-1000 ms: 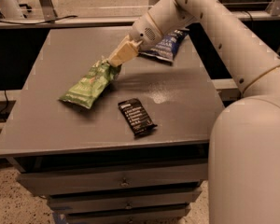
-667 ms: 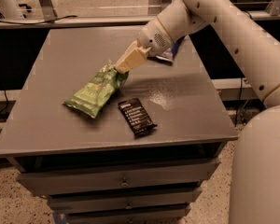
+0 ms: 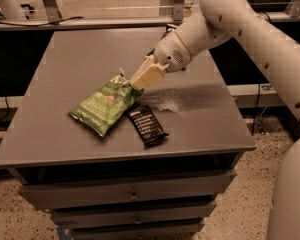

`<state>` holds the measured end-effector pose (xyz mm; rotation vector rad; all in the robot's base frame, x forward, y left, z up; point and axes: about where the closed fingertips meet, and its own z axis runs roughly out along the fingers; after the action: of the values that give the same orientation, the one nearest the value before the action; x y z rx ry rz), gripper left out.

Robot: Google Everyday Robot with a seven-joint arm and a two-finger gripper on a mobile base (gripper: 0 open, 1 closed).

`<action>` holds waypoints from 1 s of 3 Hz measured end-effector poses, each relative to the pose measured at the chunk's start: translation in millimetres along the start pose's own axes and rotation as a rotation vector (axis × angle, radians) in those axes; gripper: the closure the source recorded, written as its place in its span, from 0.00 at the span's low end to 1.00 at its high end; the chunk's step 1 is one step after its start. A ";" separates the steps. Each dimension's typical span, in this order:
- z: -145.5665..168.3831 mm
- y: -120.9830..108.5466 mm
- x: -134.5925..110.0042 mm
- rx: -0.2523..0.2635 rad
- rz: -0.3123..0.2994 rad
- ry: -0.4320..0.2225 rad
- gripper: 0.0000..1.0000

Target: Move green jalapeno chip bag near rxbar chocolate

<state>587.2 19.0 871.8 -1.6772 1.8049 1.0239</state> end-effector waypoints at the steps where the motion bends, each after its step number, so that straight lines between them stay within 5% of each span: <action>1: -0.8 -1.8 6.2 0.007 -0.017 0.011 0.61; 3: -3.8 -8.8 7.1 0.016 -0.047 0.027 0.14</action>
Offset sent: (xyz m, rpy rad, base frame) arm 0.0083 -0.0140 -0.0046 -0.0282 -0.0552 0.0238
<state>595.4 11.7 866.9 -1.7234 1.7766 0.9691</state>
